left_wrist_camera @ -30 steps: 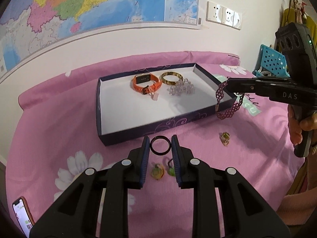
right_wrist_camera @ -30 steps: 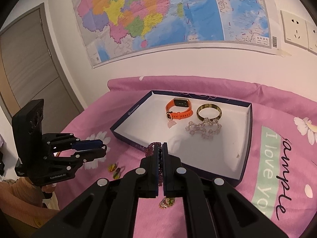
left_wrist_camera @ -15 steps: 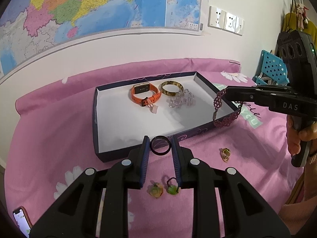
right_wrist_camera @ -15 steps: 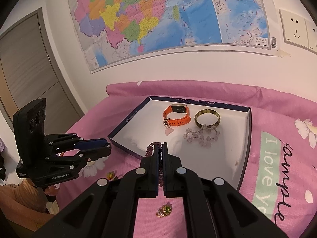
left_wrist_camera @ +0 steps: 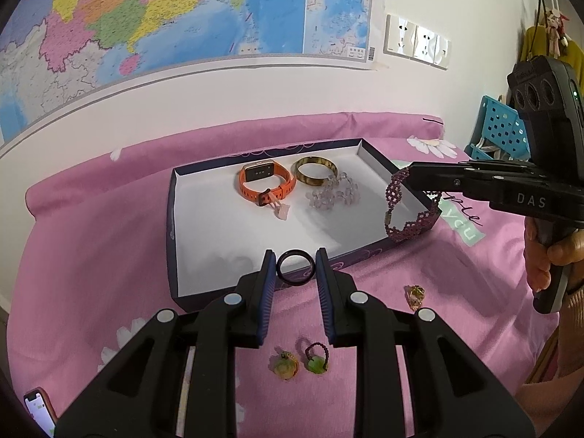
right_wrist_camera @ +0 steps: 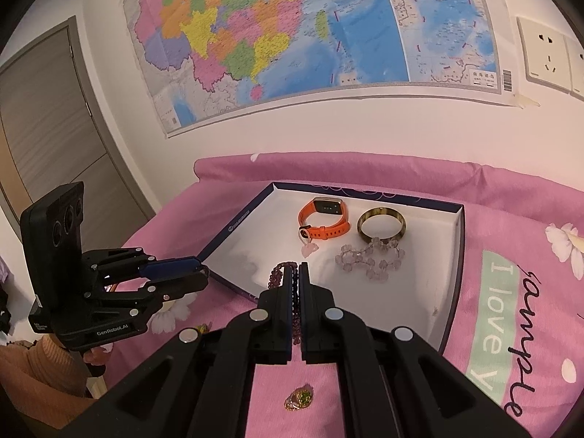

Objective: Organize jewelry
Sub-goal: 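Carry the black ring and purple bracelet with both tools over the box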

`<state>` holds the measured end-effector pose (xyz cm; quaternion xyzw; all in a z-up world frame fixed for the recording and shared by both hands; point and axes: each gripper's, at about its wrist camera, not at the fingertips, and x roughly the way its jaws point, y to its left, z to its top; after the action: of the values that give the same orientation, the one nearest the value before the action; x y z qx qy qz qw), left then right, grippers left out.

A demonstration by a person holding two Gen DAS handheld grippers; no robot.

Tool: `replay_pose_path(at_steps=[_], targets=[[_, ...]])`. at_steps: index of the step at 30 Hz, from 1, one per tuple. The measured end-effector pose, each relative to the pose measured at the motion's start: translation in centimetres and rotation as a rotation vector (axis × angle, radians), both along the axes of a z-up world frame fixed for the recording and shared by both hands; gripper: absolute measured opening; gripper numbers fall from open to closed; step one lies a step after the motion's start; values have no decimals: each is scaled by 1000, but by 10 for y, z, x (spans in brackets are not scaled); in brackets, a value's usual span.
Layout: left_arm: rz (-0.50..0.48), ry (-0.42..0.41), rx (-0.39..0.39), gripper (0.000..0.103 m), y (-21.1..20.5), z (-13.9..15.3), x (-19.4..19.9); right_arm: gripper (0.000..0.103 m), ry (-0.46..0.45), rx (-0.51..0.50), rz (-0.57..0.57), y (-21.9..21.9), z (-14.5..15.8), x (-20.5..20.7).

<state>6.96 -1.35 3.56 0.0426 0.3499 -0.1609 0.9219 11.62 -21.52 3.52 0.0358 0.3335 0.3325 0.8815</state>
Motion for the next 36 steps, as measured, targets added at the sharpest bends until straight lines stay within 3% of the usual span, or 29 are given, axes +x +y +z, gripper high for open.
replay_pose_path(at_steps=[36], targets=[[39,39,-4,23,-6,-14,49,2,41,0,-40,8,-13,50]])
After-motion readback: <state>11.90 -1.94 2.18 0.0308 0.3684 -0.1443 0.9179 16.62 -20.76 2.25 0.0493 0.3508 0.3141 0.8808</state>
